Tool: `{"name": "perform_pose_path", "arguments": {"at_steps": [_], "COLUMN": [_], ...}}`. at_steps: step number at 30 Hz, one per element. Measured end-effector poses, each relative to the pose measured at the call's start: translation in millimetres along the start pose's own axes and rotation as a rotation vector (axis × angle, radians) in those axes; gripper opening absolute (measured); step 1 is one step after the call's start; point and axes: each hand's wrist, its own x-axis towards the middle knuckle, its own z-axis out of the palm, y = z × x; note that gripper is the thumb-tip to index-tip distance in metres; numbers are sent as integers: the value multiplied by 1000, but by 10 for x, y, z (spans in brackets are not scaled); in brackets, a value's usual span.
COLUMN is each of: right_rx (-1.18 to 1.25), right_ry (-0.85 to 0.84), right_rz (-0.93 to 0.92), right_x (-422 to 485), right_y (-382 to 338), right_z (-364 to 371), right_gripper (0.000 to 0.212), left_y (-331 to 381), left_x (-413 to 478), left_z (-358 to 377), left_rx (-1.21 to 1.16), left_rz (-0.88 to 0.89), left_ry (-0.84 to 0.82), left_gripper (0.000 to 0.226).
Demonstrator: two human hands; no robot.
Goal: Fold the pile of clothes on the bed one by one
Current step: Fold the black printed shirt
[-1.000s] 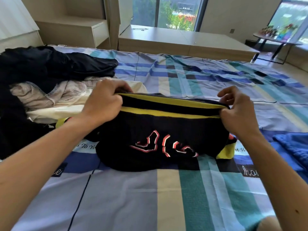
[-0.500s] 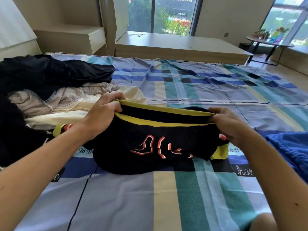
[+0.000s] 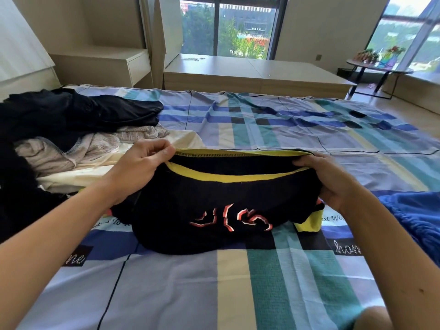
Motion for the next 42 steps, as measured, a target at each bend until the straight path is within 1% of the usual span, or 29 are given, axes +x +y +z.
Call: {"name": "perform_pose_path", "arguments": {"at_steps": [1,3,6,8,10,12,13,14,16,18,20,21,23,25,26,28,30,32,34,36,39,40,42], "right_rx": [-17,-21,12,-2,-11,-65,-109,-151,-189,-297,-397,-425,-511,-611,-645,-679,-686,-716,-730,-730,-750,-746,-682], "right_ry": [-44,-118,-153,-206,-255,-305,-320,-328,-351,-366,-329,-304,-227,-140,-85,48,217,371,442,470,453,427,320], "right_rz": [-59,-127,-158,-140,-113,-117,-134,-155,-195,-266,-305,-309,-344,-393,-428,-524,-658,-752,-799,-840,-901,-924,-947], "right_x": [4,17,-4,-38,-68,-69,-70,-64,-66,-92,-91,-87,13,178,281,420,507,501,460,390,180,65,-178], "right_y": [1,23,39,45,52,58,47,40,25,1,15,25,53,-53,-185,-629,-1209,-1837,-2452,-3039,-3845,-4079,-4406], "right_z": [-20,-48,-18,35,71,40,10,-37,-117,-122,-60,-15,36,45,34,39,57,55,44,25,-2,2,29], "right_gripper": [21,25,37,33,24,18,17,18,26,35,28,22,15,18,22,24,14,11,12,14,20,22,29], "left_y": [6,18,11,-9,-9,11,-3,-12,-75,-154,-226,-267,-345,-280,-165,209,744,1304,1828,2312,2981,3176,3450], "left_x": [-6,-16,-3,4,-11,-35,-39,-40,-16,40,91,113,212,372,479,739,974,1194,1392,1550,1707,1733,1749], "left_z": [-9,-11,13,24,10,-24,-57,-86,-167,-261,-313,-323,-371,-472,-546,-729,-932,-1185,-1487,-1787,-2212,-2329,-2522], "left_rx": [-79,-160,-127,17,230,405,479,542,591,553,495,460,346,208,180,223,381,545,661,764,871,881,872], "left_rz": [-37,-75,-54,20,126,117,105,108,119,111,49,-7,-136,-203,-199,-123,17,171,288,367,429,432,403], "left_ry": [5,30,95,113,18,-117,-158,-153,-18,164,302,343,364,366,374,396,402,422,450,487,594,629,628], "left_gripper": [32,34,38,43,45,36,41,43,34,22,12,9,13,16,14,13,16,21,22,24,27,28,25]}}
